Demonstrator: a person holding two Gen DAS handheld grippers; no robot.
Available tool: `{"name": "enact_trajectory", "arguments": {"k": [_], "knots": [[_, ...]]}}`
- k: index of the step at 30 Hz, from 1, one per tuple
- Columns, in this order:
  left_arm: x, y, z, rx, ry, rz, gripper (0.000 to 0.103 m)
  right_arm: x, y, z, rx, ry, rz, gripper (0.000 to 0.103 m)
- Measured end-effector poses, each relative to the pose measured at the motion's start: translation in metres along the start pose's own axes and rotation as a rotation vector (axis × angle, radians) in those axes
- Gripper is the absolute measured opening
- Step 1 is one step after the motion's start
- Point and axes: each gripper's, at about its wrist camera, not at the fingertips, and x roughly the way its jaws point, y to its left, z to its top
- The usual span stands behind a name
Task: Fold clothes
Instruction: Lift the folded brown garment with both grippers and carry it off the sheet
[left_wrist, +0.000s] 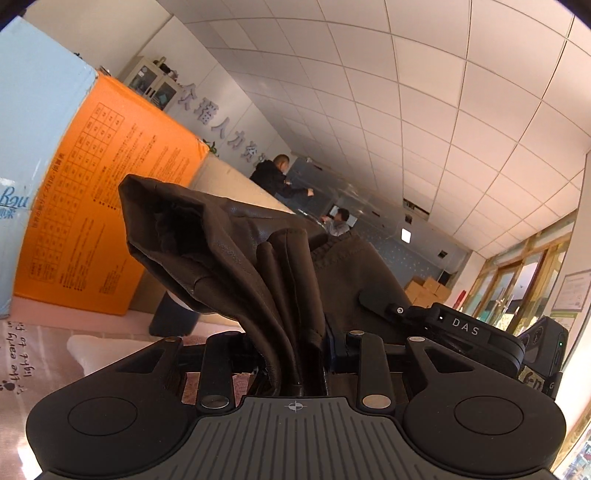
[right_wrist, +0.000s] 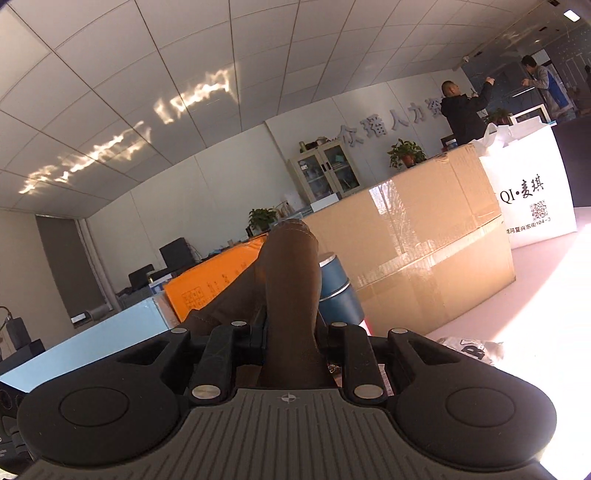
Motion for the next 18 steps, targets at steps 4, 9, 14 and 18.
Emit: {"name": "enact_trajectory", "arguments": {"k": [4,9,14,18], "knots": [[0.044,0.003,-0.012,0.019,0.025,0.079,0.029,0.025,-0.024,-0.011,-0.029,-0.017,-0.157,0.02],[0.046,0.017,-0.027,-0.007,0.033,0.252,0.078,0.052,-0.051,-0.031,-0.001,0.027,-0.24,0.026],[0.029,0.027,-0.04,-0.01,0.024,0.39,0.091,0.079,-0.07,-0.054,-0.006,0.097,-0.42,0.042],[0.038,0.034,-0.055,0.147,0.109,0.478,0.098,0.096,-0.085,-0.077,-0.018,0.154,-0.525,0.047]]}}
